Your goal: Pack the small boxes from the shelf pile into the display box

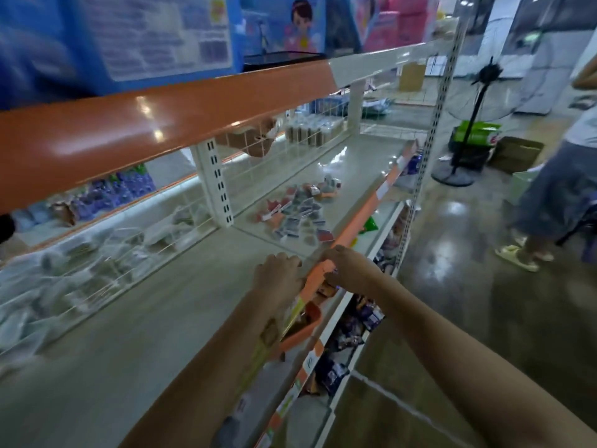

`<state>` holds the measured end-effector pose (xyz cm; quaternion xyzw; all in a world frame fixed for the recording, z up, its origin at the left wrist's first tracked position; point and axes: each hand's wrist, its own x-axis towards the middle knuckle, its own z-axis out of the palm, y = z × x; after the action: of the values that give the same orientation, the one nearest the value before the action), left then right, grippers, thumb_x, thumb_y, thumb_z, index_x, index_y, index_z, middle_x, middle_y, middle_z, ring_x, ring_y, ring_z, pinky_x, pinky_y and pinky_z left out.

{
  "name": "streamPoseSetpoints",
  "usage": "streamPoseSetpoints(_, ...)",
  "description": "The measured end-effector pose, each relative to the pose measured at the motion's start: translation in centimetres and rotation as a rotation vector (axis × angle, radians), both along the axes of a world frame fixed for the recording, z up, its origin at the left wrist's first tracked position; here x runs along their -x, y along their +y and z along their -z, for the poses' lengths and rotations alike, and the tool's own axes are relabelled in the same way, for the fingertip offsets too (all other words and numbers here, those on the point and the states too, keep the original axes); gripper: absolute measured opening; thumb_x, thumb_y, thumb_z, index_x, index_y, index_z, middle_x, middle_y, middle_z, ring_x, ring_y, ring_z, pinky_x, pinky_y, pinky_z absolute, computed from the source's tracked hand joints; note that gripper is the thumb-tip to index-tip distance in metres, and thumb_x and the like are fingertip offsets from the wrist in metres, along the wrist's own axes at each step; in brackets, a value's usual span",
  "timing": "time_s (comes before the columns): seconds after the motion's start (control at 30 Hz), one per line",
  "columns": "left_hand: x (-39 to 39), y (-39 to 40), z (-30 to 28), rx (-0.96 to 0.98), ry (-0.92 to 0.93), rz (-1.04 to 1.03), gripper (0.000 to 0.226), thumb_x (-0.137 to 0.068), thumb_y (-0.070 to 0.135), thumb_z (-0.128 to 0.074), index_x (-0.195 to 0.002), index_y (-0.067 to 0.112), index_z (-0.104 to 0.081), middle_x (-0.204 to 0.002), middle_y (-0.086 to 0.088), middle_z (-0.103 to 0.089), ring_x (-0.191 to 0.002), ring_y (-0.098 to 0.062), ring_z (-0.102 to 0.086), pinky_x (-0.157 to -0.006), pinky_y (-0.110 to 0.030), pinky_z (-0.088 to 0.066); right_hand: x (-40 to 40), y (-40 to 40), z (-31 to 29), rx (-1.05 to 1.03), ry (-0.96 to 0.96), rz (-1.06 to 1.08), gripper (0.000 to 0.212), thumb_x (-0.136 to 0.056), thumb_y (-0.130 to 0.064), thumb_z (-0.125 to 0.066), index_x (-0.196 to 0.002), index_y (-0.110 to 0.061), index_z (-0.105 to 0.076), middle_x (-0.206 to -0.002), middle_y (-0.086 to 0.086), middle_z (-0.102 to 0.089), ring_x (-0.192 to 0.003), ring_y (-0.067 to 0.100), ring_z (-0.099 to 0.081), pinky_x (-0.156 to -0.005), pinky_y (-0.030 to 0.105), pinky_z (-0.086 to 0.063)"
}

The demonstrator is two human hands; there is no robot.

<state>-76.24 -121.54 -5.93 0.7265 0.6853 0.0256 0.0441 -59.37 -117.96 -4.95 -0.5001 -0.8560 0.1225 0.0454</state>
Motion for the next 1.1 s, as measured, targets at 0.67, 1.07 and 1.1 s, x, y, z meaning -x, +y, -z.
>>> streamPoseSetpoints(0.67, -0.5, 21.6, 3.4, -0.145, 0.035, 0.088, 0.025, -0.092, 0.026, -0.049, -0.116, 0.023, -0.057, -0.123, 0.001, -0.057, -0.116, -0.020, -0.043, -0.088, -0.029, -0.036, 0.9, 15.2, 2.7, -0.064, -0.026, -0.136, 0.024, -0.089, -0.023, -0.048, -0.105, -0.010, -0.061, -0.106, 0.010, -0.055, -0.101, 0.027, -0.046, -0.085, 0.039, -0.045)
streamPoseSetpoints(1.07, -0.2, 19.4, 2.3, -0.296, -0.318, -0.137, 0.027, -0.080, 0.014, -0.069, -0.105, 0.020, -0.063, -0.106, 0.001, -0.065, -0.101, -0.019, -0.055, -0.085, -0.033, -0.044, -1.6, 19.9, 1.7, 0.223, 0.459, -0.224, 0.027, -0.088, -0.029, -0.062, -0.111, -0.017, -0.064, -0.105, 0.004, -0.053, -0.090, 0.017, -0.056, -0.084, 0.027, -0.047)
streamPoseSetpoints(1.1, 0.0, 18.5, 2.0, -0.332, -0.338, -0.159, 0.027, -0.079, 0.012, -0.069, -0.105, 0.020, -0.063, -0.106, 0.004, -0.065, -0.100, -0.018, -0.054, -0.084, -0.030, -0.043, -1.6, 20.3, 1.7, 0.267, 0.486, -0.243, 0.024, -0.089, -0.032, -0.061, -0.110, -0.019, -0.065, -0.103, 0.000, -0.056, -0.089, 0.014, -0.058, -0.082, 0.025, -0.048)
